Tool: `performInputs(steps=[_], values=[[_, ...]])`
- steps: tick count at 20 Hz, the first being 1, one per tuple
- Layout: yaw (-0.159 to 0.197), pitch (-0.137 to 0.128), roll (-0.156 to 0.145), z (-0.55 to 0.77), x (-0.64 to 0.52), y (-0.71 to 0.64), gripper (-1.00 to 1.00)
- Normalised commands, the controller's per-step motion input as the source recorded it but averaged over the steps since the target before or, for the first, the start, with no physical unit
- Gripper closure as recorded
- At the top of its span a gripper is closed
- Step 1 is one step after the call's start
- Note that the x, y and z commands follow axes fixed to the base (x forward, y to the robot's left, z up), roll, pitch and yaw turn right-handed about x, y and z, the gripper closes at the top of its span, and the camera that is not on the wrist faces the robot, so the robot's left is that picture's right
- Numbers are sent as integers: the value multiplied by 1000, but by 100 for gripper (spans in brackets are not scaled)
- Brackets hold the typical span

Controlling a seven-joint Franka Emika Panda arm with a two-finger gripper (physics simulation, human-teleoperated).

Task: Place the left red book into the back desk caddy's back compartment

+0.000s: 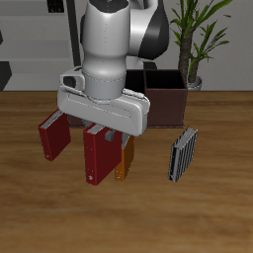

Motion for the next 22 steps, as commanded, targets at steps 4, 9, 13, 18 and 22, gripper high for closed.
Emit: performInputs(steps=[4, 9, 13, 18, 22], values=[[6, -24, -16, 355, -428, -115, 100], [23, -15, -13, 294, -440, -142, 100], [55, -27, -6, 329, -426, -156, 100], [86, -39, -5, 401, -576, -100, 100], [106, -2, -18, 321, -519, -56, 100]])
